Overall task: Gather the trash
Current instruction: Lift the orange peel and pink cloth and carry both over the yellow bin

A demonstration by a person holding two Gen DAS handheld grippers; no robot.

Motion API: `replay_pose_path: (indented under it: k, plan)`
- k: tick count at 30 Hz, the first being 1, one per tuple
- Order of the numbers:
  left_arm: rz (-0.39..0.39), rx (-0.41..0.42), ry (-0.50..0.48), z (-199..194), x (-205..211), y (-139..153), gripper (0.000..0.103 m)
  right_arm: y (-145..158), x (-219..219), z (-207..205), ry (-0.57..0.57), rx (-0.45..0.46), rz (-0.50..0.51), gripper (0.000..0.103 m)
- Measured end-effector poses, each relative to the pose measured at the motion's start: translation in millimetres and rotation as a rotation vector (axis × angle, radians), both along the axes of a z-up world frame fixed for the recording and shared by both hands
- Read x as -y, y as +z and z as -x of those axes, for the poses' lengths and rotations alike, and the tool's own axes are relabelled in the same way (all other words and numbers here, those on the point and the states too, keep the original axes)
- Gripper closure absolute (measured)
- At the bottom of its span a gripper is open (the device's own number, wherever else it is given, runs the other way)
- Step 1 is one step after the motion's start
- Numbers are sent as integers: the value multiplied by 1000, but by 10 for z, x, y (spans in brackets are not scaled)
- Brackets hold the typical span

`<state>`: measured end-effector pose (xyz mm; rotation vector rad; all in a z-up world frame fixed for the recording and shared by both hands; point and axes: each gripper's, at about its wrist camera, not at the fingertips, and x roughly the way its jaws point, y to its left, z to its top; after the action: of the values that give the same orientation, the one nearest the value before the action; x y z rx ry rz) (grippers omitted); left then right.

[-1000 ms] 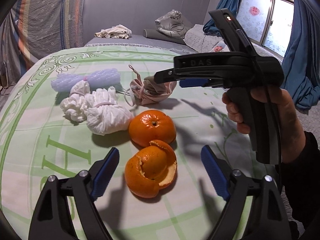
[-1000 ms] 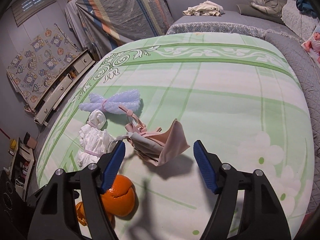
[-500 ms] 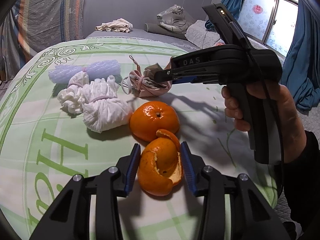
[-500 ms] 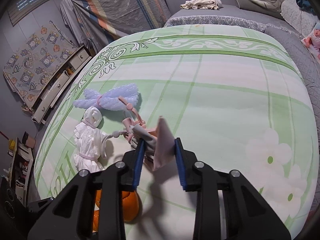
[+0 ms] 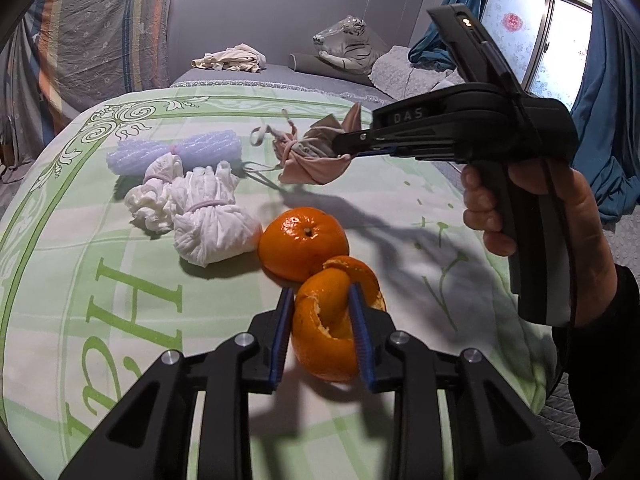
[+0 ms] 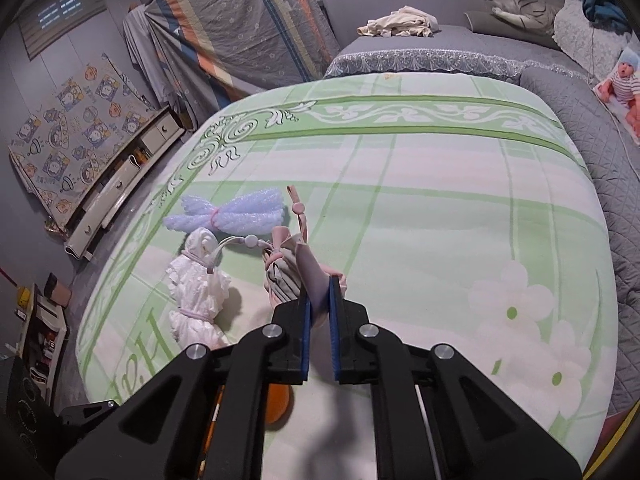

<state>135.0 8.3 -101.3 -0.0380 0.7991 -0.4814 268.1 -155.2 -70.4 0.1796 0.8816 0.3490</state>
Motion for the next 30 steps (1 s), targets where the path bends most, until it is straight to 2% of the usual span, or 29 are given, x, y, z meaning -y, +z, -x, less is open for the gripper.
replay_pose_path:
  k: [13, 22, 30]
  plan:
    - [47, 74, 25, 273, -64, 280, 76, 394, 304, 569, -30, 117, -81, 96]
    - [73, 121, 47, 375, -71, 491, 76, 623, 754, 941, -120, 194, -175, 96]
    - [106, 120, 70, 403, -24, 534, 76, 722, 1147, 1492, -212, 279, -230, 96]
